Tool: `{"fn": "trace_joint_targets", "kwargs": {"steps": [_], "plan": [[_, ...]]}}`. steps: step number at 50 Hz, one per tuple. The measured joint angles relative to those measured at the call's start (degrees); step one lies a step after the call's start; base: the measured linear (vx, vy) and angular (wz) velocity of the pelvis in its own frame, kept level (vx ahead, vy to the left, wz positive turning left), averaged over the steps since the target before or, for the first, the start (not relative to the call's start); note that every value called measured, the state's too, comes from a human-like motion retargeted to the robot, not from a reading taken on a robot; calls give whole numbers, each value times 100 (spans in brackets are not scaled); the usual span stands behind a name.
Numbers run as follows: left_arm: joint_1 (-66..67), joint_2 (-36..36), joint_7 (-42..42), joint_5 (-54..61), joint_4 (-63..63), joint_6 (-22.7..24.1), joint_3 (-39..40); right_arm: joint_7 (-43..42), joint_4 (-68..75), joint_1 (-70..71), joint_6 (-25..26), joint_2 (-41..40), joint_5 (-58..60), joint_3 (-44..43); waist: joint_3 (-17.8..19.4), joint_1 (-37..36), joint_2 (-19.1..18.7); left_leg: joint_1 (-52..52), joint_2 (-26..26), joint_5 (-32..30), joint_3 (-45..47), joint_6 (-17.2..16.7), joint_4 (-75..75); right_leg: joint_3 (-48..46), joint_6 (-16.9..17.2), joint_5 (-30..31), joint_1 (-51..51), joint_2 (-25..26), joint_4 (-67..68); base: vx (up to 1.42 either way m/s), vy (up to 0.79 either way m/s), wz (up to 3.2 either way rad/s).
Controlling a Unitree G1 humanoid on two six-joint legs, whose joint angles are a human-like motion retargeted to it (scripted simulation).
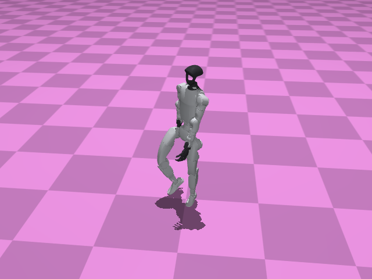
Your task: In place motions
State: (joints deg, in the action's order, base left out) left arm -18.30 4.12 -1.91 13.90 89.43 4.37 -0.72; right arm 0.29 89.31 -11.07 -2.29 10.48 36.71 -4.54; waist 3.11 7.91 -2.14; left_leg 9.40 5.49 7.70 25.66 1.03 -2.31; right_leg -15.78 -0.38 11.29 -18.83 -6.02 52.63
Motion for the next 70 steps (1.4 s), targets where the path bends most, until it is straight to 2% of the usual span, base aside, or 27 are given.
{"fn": "trace_joint_targets", "kwargs": {"steps": [2,4,9,13,21,26,27,29,31,37,44,48,51,53,55,58,62,66,70], "plan": [[-303,-23,107,-78,-108,16,173,-38,117,56,64,59,163,53,197,401,-83,-34,126,-10,-81,30,-34,-375,-319,-269,-368,-219,677,-22,13,48],[-514,-56,223,-114,-213,67,296,-35,237,57,116,88,221,61,320,688,-134,-96,233,-21,-156,57,-71,-500,-461,-424,-745,-308,1215,-10,6,31],[-689,-169,268,-18,-459,217,174,-94,435,-138,198,59,79,-93,316,839,-126,-209,298,-46,-210,122,-67,-465,-445,-512,-1471,-300,1918,0,-1,2],[-637,-185,264,-158,-522,231,56,-72,446,-152,221,37,1,-145,270,758,-79,-220,295,-35,-113,138,-73,-531,-489,-508,-1439,-309,1833,0,-1,-19],[-174,-187,67,-132,-410,140,59,145,13,116,49,-26,-160,-168,128,404,22,-91,131,3,282,74,24,-323,-121,-196,-138,180,-127,1,-2,-43],[217,-235,-259,51,-195,2,88,335,-232,312,49,-143,-387,-178,-37,8,248,6,-218,74,500,29,44,404,347,242,1261,576,-2617,4,-7,-43],[285,-238,-287,35,-157,-17,65,340,-273,341,55,-155,-391,-161,-75,-7,286,-2,-291,89,473,25,32,451,367,154,1520,593,-3093,3,-7,21],[389,-228,-356,-29,-72,-76,14,358,-343,392,47,-173,-351,-102,-134,-7,357,1,-418,108,386,6,12,176,231,-529,2003,567,-3882,3,-10,25],[485,-216,-429,-123,21,-154,15,381,-388,413,51,-196,-254,-32,-220,-105,444,16,-538,121,374,-33,15,-45,178,-842,2296,520,-4500,4,-12,-7],[785,-50,-646,-419,63,-268,105,252,-451,517,135,-274,165,68,-504,-592,423,-117,-465,141,614,-233,12,264,203,-838,2163,588,-5043,-7,-22,-61],[1276,176,-937,-377,-41,-408,501,-28,-15,690,191,-74,75,41,-286,-347,241,-192,-170,213,488,-464,-467,177,-38,-1057,2253,649,-4970,-15,-17,6],[1658,232,-915,-181,145,-518,875,-209,441,663,333,38,-467,61,-245,-512,278,-386,6,97,476,-529,-1240,147,-129,-1147,2403,557,-4991,-7,-16,9],[2014,303,-851,-48,265,-556,1040,-313,655,813,388,27,-838,136,-182,-568,426,-991,351,-507,274,-462,-2680,28,-171,-1222,2432,328,-4931,-17,-21,39],[2242,365,-837,-40,304,-583,1136,-391,677,1028,359,-33,-1067,272,-38,-536,458,-1706,670,-1059,-114,-203,-3993,-140,-198,-1278,2464,260,-4904,-26,-11,70],[2510,399,-862,-180,297,-625,1207,-462,635,1222,283,-113,-1295,504,144,-673,437,-2479,792,-1481,-614,223,-5171,-200,-236,-1282,2535,263,-4900,-21,-15,22],[2935,479,-946,-474,430,-660,1273,-380,614,1670,320,-261,-1507,661,259,-1173,380,-3479,1342,-1125,-663,345,-6752,-133,-389,-1247,2509,404,-4894,-12,-10,-29],[3498,562,-1104,-820,762,-751,1402,-51,208,2397,386,-530,-1705,364,479,-1977,274,-4515,2083,-639,-538,556,-8267,184,-639,-1189,2527,652,-4885,-10,-10,-81],[4100,559,-1269,-1154,797,-1134,1421,398,-651,3098,284,-789,-2012,378,807,-2538,272,-5302,2363,-464,-580,499,-9039,566,-845,-1153,2629,710,-4821,-8,-6,-102],[4445,545,-1321,-1366,797,-1351,1412,619,-1026,3659,120,-867,-1836,457,851,-2867,310,-5614,2507,-318,-446,533,-9264,728,-975,-1181,2603,692,-4707,0,1,-39]]}}
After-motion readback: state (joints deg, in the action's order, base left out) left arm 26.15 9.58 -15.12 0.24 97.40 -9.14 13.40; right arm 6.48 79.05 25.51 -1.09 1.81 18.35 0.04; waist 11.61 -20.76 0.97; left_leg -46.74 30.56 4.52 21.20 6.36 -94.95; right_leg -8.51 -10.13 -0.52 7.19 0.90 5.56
